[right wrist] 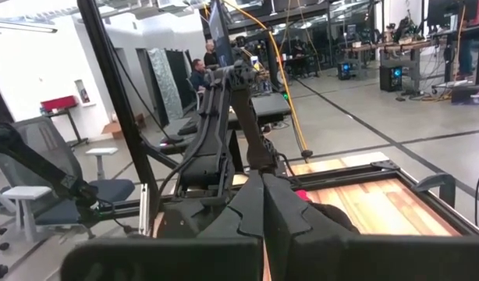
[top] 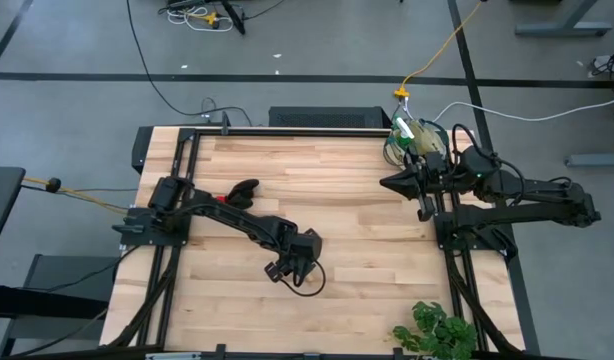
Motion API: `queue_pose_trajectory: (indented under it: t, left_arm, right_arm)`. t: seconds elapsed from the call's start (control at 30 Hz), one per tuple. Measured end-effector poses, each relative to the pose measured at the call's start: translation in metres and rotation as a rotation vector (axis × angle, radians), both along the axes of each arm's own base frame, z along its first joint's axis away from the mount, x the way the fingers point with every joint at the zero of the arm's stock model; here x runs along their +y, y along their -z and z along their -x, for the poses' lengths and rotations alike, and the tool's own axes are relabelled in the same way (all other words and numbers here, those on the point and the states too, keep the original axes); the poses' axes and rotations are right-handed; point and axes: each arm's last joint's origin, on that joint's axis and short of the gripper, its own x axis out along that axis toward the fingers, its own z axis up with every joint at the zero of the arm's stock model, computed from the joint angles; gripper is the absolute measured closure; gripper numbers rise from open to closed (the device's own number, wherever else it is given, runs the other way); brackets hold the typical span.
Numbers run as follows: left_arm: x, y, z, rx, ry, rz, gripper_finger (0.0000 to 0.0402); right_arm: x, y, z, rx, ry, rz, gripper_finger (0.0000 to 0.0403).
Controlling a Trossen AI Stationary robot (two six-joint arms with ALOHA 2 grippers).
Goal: Pick & Place Garden tools in Gardening bag
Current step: Put the trowel into the gardening bag
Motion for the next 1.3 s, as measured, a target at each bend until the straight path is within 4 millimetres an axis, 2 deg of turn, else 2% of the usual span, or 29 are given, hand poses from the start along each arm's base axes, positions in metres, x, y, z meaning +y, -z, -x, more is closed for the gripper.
queue_pose_trajectory:
  t: [0.7, 0.97, 1.07, 1.3]
  left_arm:
    - [0.000, 0.015, -0.001, 0.045, 0.006, 0.011, 0.0179]
    - [0.007, 0.014, -0.003, 0.047, -0.016, 0.015, 0.0182]
    - [0.008, 0.015, -0.003, 0.049, -0.011, 0.017, 0.0196]
    - [0.007, 0.015, -0.003, 0.039, 0.011, 0.006, 0.0256]
  right_arm:
    - [0.000, 0.002, 0.000, 0.023, 0.000, -0.003, 0.0403]
    - [0.000, 0.002, 0.000, 0.023, 0.000, -0.003, 0.0403]
    - [0.000, 0.002, 0.000, 0.023, 0.000, -0.003, 0.0403]
    - [0.000, 0.002, 0.000, 0.023, 0.000, -0.002, 0.0403]
